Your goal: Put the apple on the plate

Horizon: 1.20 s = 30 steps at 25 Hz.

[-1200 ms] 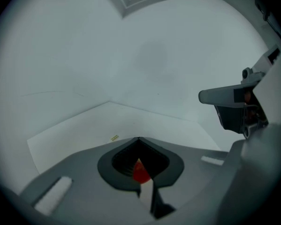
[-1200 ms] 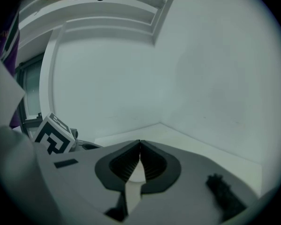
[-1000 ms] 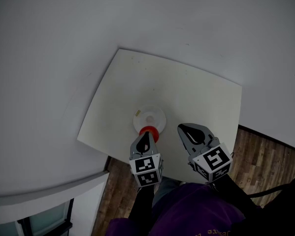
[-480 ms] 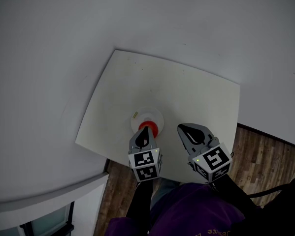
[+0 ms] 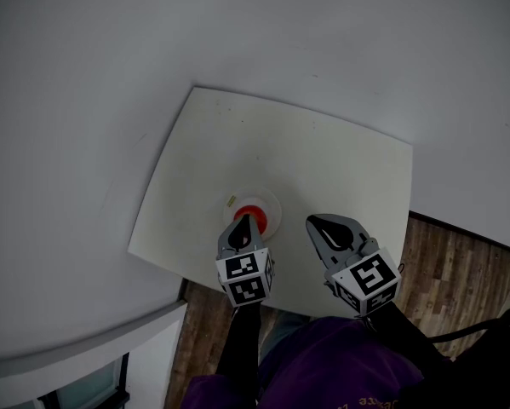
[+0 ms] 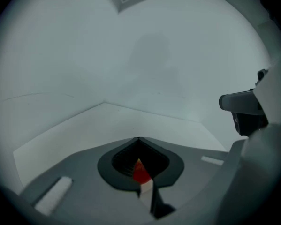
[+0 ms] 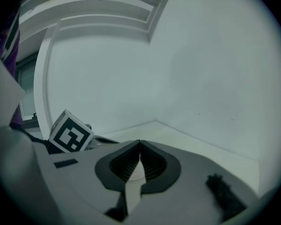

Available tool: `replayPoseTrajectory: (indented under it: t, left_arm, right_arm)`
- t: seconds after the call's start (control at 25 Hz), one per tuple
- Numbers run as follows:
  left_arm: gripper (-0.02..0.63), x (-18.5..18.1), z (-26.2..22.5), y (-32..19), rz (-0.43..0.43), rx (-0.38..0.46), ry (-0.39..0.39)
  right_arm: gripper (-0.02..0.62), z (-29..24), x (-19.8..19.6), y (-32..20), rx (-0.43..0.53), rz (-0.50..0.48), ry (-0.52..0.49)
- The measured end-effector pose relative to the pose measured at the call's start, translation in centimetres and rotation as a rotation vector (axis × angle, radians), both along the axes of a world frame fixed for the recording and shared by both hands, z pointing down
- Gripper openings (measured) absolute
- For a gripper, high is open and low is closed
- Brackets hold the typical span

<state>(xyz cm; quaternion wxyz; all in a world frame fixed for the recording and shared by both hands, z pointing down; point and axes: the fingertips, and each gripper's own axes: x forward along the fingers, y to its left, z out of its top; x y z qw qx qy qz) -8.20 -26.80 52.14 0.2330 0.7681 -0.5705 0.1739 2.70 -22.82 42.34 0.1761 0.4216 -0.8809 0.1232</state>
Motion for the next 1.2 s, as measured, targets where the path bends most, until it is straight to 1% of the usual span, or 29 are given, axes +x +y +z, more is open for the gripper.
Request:
replayPoseTrajectory:
  t: [0.88, 1.2]
  left_arm:
    - [0.006, 0.1, 1.8, -1.9, 0.043, -0.024, -0.023]
    - [0.008, 0.8, 2.1, -2.3, 0.065, -0.02, -0.034]
  right_arm:
    - [0.011, 0.3, -0.2, -0.2, -0.01, 0.005, 0.011]
    - [0.011, 0.3, -0.1, -0.3, -0.009, 0.006, 0.015]
